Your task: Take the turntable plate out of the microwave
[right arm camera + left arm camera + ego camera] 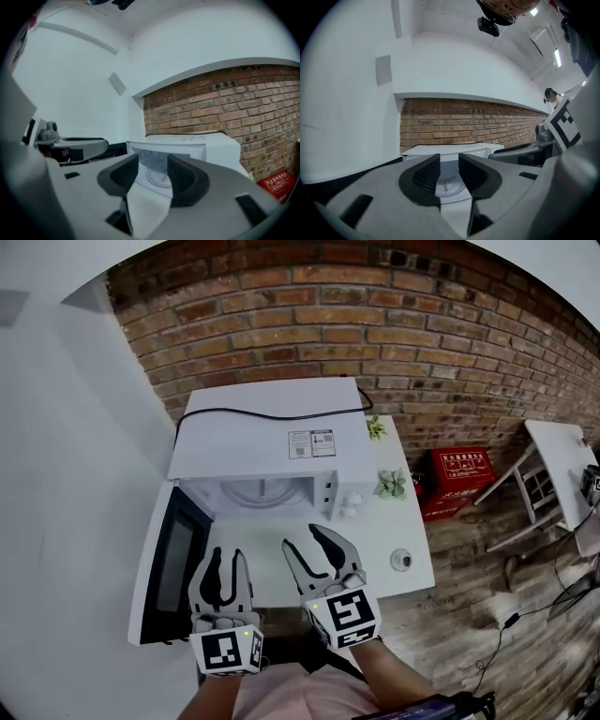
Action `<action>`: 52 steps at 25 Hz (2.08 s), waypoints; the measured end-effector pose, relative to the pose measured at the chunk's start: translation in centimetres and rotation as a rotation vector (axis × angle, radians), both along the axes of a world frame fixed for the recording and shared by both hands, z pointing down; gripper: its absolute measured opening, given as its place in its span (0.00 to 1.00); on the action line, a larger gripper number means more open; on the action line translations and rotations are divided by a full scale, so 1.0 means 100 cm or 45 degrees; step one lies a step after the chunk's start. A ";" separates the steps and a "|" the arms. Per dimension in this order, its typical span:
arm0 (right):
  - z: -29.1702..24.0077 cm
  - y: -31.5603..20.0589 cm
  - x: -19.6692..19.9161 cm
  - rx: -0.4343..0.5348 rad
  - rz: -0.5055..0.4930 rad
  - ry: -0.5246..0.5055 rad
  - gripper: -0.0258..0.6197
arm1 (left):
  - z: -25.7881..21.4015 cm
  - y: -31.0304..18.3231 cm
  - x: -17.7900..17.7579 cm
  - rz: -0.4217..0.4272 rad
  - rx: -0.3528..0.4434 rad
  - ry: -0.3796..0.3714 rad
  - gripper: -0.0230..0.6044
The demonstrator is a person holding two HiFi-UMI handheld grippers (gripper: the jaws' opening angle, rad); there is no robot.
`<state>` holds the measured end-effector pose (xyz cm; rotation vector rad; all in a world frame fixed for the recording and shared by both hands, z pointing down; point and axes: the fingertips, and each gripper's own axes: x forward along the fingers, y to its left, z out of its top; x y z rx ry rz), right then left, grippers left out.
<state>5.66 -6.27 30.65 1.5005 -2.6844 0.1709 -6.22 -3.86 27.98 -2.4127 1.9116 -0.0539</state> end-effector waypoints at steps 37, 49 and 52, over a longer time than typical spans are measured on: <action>0.177 -0.111 -0.071 -0.678 0.036 -0.320 0.35 | 0.121 -0.111 -0.046 0.056 -0.235 0.077 0.21; 0.190 -0.137 -0.069 -0.943 0.139 -0.806 0.36 | 0.120 -0.115 -0.046 0.087 -0.240 0.056 0.20; 0.192 -0.139 -0.068 -0.993 0.157 -0.879 0.34 | 0.120 -0.117 -0.046 0.088 -0.240 0.054 0.20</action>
